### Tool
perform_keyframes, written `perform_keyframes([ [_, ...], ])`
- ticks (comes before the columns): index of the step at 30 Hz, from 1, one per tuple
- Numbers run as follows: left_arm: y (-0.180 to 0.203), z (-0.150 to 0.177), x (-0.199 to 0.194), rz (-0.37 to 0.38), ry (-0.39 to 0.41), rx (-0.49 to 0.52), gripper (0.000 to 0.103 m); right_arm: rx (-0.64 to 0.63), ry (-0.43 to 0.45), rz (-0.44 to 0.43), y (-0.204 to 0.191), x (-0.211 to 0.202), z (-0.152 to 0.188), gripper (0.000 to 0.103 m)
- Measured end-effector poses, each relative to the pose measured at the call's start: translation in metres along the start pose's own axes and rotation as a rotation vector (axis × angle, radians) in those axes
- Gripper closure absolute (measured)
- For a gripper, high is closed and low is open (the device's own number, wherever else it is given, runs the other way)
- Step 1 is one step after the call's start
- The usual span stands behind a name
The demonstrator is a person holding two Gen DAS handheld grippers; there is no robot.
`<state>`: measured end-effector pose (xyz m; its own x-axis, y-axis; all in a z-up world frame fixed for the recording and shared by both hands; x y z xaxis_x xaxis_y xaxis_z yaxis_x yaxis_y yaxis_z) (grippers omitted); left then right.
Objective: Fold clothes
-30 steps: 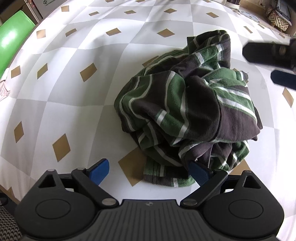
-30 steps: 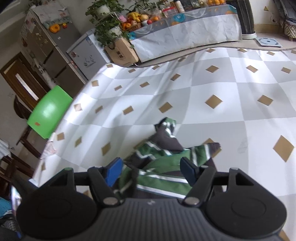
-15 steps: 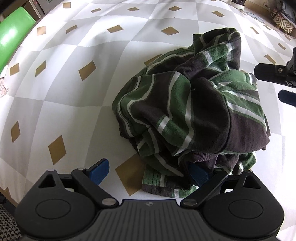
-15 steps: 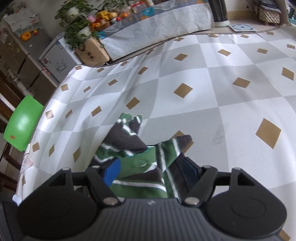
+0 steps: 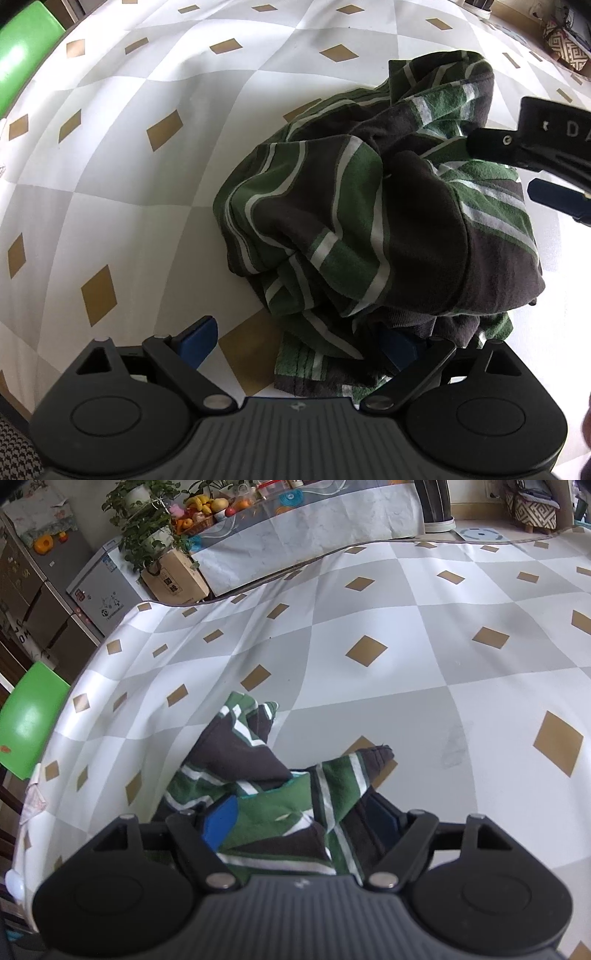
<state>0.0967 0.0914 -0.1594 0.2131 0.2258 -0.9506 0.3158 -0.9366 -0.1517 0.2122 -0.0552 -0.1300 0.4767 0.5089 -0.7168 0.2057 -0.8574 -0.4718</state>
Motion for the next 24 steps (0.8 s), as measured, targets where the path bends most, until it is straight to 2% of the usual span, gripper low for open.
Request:
perform_keyframes([
  [9,-0.001,0.0,0.005,0.009,-0.005,-0.011,0.003,0.052,-0.069,-0.007,0.009,0.016,0.021,0.025],
  [18,0.007,0.001,0.004,0.013,0.008,0.019,0.003,-0.003,-0.115,0.015,0.012,0.007,0.03,0.025],
  [24,0.02,0.004,0.004,0.044,0.004,0.051,0.003,0.001,-0.153,0.065,0.026,-0.008,0.038,0.025],
])
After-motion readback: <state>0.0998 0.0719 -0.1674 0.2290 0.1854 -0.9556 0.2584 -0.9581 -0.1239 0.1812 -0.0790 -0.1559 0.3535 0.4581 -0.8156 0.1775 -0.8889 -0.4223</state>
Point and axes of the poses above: each gripper's, at about its wrist camera, not at the fingertips, and x roughly the way its jaws point, y to its right, z to its underside, the point moved 9 cm from there along x, roughly the way its jaws point, and after that the axes turned 7 degrees about -z, right-handed, at the moved point
